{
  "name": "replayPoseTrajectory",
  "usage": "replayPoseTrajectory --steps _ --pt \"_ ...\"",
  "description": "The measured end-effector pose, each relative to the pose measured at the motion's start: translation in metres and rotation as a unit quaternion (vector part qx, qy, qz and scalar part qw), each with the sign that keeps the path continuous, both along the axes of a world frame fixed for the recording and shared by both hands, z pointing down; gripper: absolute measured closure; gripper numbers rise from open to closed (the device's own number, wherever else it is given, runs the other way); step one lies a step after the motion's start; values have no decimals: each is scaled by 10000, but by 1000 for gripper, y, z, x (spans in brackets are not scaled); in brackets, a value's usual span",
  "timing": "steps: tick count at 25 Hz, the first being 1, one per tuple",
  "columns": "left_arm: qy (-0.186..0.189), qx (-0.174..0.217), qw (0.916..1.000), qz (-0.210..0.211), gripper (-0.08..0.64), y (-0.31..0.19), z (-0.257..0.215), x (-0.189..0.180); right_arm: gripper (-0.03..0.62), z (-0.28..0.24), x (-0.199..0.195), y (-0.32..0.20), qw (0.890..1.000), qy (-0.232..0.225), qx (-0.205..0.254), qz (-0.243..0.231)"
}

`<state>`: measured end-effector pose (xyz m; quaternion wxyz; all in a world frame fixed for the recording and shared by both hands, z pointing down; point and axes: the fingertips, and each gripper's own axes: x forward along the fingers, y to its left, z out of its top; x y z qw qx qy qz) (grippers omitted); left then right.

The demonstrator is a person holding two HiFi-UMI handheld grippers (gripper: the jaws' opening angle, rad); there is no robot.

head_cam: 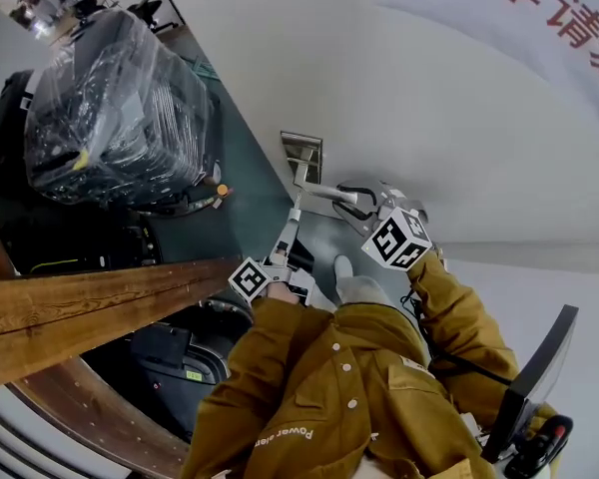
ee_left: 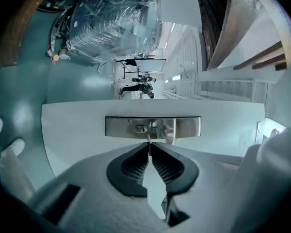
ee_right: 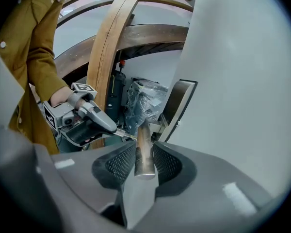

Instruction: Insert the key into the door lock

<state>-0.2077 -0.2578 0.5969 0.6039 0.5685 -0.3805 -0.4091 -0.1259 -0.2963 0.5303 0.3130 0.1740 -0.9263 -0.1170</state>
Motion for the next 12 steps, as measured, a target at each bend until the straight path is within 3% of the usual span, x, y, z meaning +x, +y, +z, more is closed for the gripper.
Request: replayPoseTrajectory --steps 12 --pt "51 -53 10000 57 535 -39 6 12 472 0 0 2 10000 -24 -64 -9"
